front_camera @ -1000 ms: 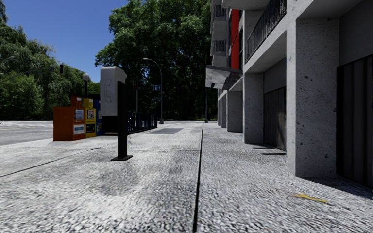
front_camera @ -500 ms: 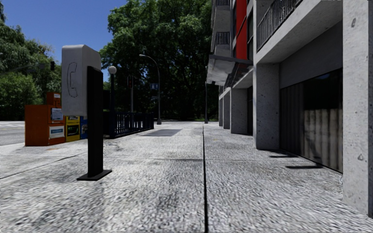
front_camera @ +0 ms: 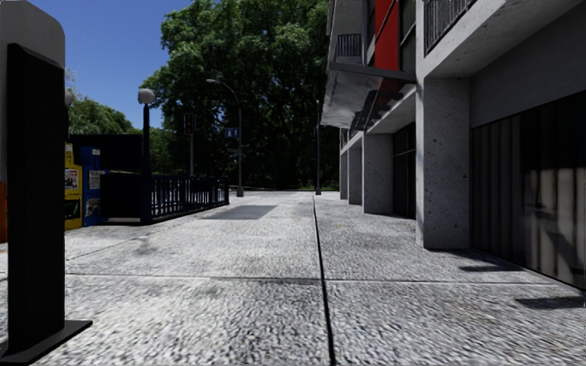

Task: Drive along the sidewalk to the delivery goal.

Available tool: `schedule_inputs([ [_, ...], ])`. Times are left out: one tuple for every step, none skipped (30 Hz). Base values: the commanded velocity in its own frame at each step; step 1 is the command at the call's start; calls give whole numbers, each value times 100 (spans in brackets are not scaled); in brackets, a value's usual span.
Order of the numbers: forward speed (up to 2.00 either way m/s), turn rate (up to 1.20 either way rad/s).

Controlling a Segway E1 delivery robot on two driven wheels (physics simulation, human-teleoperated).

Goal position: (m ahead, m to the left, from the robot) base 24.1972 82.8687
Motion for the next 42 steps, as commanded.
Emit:
schedule_inputs([
  [200,-19],
  [200,-19],
  [200,-19],
  [200,-19],
  [200,-19],
  [200,-19],
  [200,-19],
  [200,-22],
  [200,-27],
  [200,-27],
  [200,-30],
  [200,-32],
  [200,-32],
  [200,-32],
  [200,-33],
  [200,-33],
  [200,-33],
  [200,-33],
  [200,-33],
  [200,-33],
  [200,-33],
  [200,-31],
  [200,-16],
  [200,0],
  [200,0],
  [200,0],
  [200,0],
  [200,0],
  [200,0],
  [200,0],
  [200,0],
  [200,0],
  [200,0],
  [200,0],
  [200,0],
  [200,0],
  [200,0],
  [200,0],
  [200,0],
  [200,0],
  [200,0],
  [200,0],
])
